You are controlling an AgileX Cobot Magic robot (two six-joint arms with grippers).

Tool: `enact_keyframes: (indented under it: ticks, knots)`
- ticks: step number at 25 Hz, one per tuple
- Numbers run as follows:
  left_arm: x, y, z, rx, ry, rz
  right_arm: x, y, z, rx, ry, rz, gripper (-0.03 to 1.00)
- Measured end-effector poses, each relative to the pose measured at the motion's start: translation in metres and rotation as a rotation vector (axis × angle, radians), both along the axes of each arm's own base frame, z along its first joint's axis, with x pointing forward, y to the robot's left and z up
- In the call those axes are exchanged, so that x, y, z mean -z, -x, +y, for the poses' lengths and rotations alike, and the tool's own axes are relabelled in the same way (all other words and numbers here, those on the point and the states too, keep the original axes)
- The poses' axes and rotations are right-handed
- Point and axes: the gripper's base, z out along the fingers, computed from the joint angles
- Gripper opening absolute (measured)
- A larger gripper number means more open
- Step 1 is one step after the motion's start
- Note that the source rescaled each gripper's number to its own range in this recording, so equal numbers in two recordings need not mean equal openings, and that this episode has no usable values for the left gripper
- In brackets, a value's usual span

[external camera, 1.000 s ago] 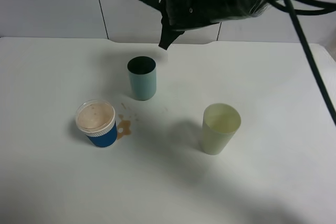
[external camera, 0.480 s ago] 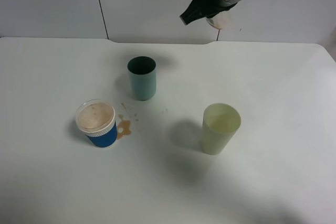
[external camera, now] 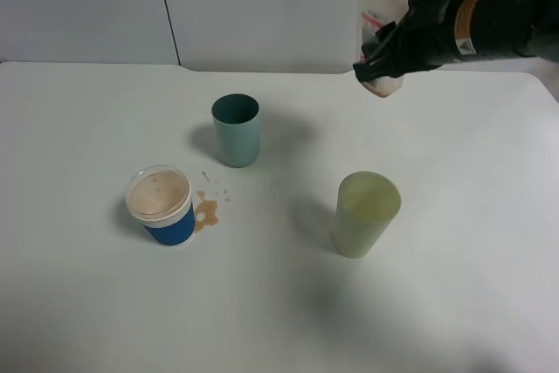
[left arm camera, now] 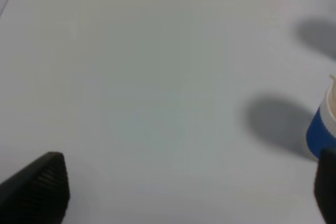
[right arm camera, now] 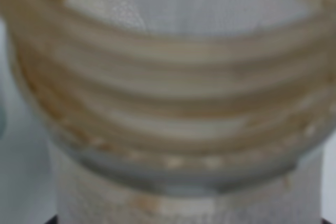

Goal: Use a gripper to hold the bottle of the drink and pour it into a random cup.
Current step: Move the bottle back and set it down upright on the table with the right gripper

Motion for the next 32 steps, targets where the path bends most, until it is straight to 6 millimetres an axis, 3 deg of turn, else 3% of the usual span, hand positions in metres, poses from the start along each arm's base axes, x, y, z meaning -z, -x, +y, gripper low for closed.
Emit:
enact_keyframes:
  ticks: [6, 10, 16, 28, 32]
  knots:
    - [0.000, 0.000, 0.000, 0.000, 0.000, 0.000, 0.038, 0.013, -0.031, -0.008, -0.070, 0.024, 0.01]
    - [0.000, 0.000, 0.000, 0.000, 0.000, 0.000, 0.049, 0.016, -0.053, 0.061, -0.153, -0.023, 0.01]
    - [0.000, 0.000, 0.000, 0.000, 0.000, 0.000, 0.069, 0.004, -0.076, 0.180, -0.228, -0.034, 0.01]
    - [0.000, 0.000, 0.000, 0.000, 0.000, 0.000, 0.137, -0.012, -0.074, 0.208, -0.307, 0.069, 0.01]
    - [0.000, 0.000, 0.000, 0.000, 0.000, 0.000, 0.146, -0.012, -0.074, 0.217, -0.306, 0.093, 0.01]
